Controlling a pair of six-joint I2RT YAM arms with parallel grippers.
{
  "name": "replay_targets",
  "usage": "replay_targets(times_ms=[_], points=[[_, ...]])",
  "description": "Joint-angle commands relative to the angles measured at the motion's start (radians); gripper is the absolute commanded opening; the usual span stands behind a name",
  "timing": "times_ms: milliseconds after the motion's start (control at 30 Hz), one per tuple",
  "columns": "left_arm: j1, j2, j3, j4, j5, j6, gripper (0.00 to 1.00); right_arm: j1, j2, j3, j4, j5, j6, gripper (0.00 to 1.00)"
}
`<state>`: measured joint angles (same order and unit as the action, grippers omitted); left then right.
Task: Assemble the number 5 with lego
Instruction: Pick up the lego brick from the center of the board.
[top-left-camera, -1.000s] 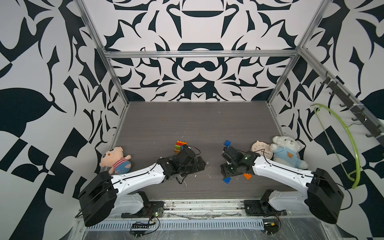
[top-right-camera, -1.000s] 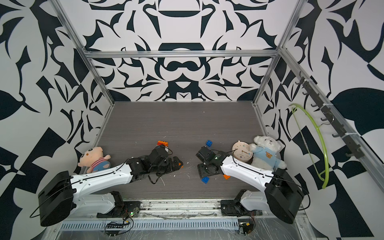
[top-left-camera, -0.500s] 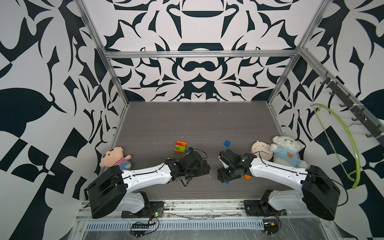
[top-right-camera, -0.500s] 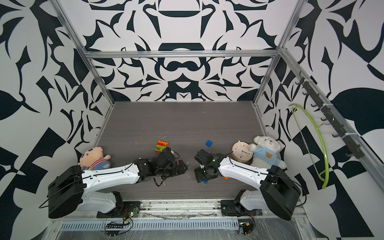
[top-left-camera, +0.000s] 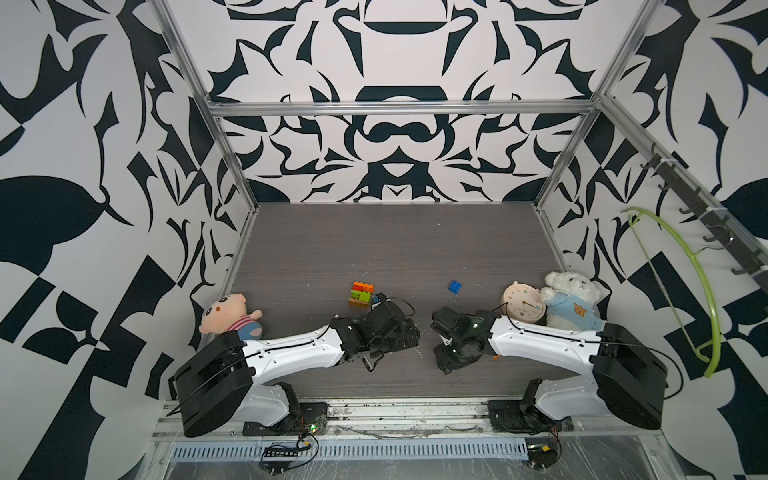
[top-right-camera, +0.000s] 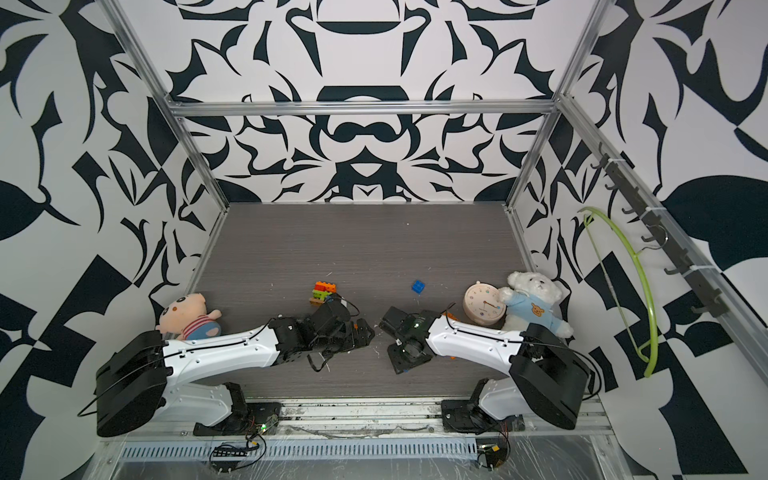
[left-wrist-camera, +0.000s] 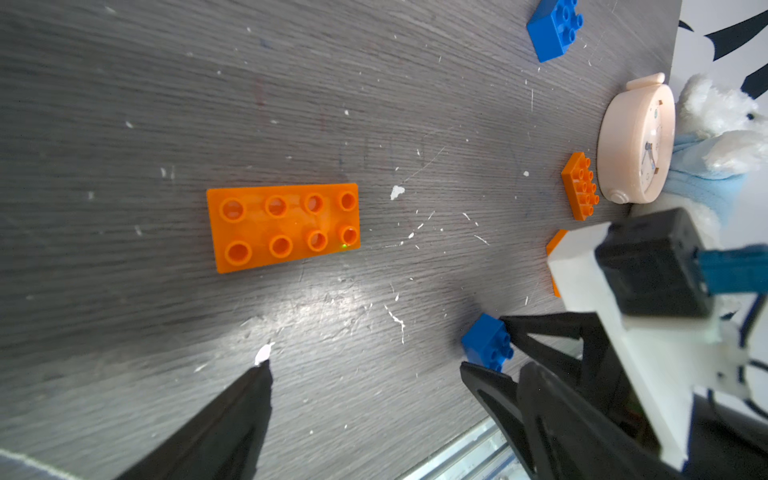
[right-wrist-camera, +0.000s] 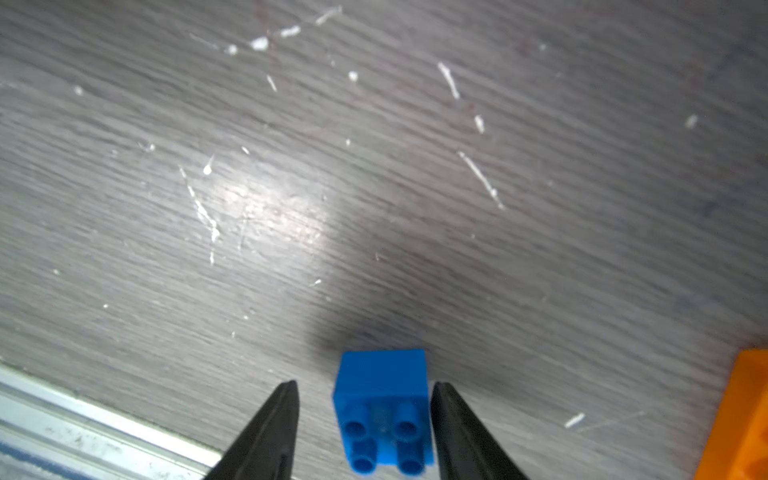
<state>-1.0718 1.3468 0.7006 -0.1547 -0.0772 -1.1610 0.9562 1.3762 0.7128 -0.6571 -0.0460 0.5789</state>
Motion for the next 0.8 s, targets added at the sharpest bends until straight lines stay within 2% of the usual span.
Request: replay_targets(times_ms=[0, 133, 267, 500, 767], points=[[-0.002, -0.007, 0.019, -0.026, -0.02, 0.009, 0.99, 0.036, 0.014, 0.05, -0.067, 0.084, 0.023, 0.49], [-0.002, -0.013, 0.014, -0.03, -0.026, 0.007, 0.99, 0.058, 0.043, 0.06, -0.077, 0.11, 0.041, 0.4], [-0.002, -0.028, 0.008, -0.04, -0.042, 0.001, 0.99, 0.065, 0.066, 0.068, -0.076, 0.115, 0.051, 0.37], [-0.002, -0.064, -0.016, -0.069, -0.102, -0.014, 0.99, 0.061, 0.059, 0.119, -0.027, 0.156, 0.103, 0.36], [0.0, -0.141, -0.042, -0.106, -0.242, -0.051, 0.99, -0.023, 0.207, 0.229, 0.049, 0.113, 0.165, 0.37]])
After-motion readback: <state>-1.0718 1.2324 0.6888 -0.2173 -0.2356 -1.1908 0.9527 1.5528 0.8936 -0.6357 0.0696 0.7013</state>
